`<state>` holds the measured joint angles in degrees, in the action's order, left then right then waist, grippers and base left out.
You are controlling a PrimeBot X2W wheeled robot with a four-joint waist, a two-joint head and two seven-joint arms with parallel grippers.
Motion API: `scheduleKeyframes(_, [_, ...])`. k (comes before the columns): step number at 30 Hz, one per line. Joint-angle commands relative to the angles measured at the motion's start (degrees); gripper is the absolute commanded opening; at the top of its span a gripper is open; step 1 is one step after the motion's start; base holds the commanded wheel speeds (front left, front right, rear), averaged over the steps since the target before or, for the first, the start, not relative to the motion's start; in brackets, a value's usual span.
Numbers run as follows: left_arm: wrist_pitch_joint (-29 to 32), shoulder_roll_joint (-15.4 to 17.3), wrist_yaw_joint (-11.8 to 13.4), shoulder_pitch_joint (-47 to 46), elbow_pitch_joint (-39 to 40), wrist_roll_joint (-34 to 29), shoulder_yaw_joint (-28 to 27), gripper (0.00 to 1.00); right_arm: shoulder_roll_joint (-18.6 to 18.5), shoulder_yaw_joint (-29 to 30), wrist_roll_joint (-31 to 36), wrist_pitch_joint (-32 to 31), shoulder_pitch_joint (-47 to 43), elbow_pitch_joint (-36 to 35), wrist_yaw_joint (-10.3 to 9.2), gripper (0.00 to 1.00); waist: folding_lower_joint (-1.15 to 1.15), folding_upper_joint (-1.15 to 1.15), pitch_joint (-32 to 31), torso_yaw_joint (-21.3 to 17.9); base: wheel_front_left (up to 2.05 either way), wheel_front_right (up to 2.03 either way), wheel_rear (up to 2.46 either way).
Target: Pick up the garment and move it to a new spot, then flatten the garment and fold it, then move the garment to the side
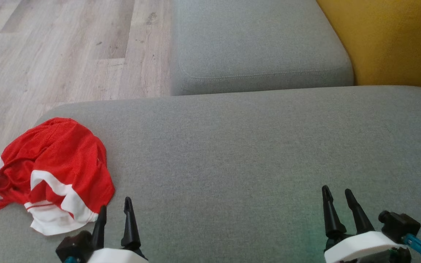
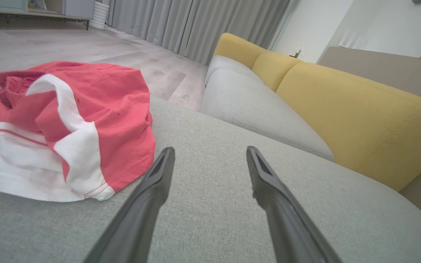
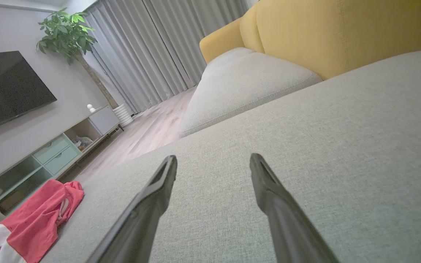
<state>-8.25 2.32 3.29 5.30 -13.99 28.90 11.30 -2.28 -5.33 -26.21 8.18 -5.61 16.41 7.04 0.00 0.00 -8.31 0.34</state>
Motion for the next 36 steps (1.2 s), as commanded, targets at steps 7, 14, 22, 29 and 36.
scheduleKeyframes(7, [-1.95, 0.44, 1.41, -1.32, 2.18, -6.10, 0.31, 1.00, -0.48, -2.05, 6.81, 2.03, 1.02, -2.64, 0.35, 1.00, 0.00, 0.00, -1.05, 0.07, 0.00, 0.00, 0.00])
scheduleKeyframes(14, [-3.14, 0.47, 2.34, -0.73, 1.45, -10.67, 1.18, 1.00, -0.51, -2.51, 11.95, 3.22, 0.26, -2.62, 0.37, 1.00, 0.00, 0.00, -2.08, 0.29, 0.00, 0.00, 0.00])
scheduleKeyframes(22, [-4.49, 0.50, 3.70, -0.16, 1.08, -16.09, 2.07, 1.00, -0.54, -2.01, 17.86, 4.57, -0.51, -2.38, 0.40, 1.00, 0.00, 0.00, -2.98, 0.32, 0.00, 0.00, 0.00])
scheduleKeyframes(29, [-5.85, 0.53, 4.99, 0.09, 0.41, -21.37, 2.66, 1.00, -0.58, -1.98, 23.91, 5.92, -0.92, -2.38, 0.43, 1.00, 0.00, 0.00, -3.30, 0.19, 0.00, 0.00, 0.00])
scheduleKeyframes(36, [-6.75, 0.55, 5.75, -0.04, 0.00, -24.93, 3.30, 1.00, -0.60, -1.77, 27.57, 6.82, -1.09, -2.47, 0.45, 1.00, 0.00, 0.00, -3.29, 0.40, 0.00, 0.00, 0.00])
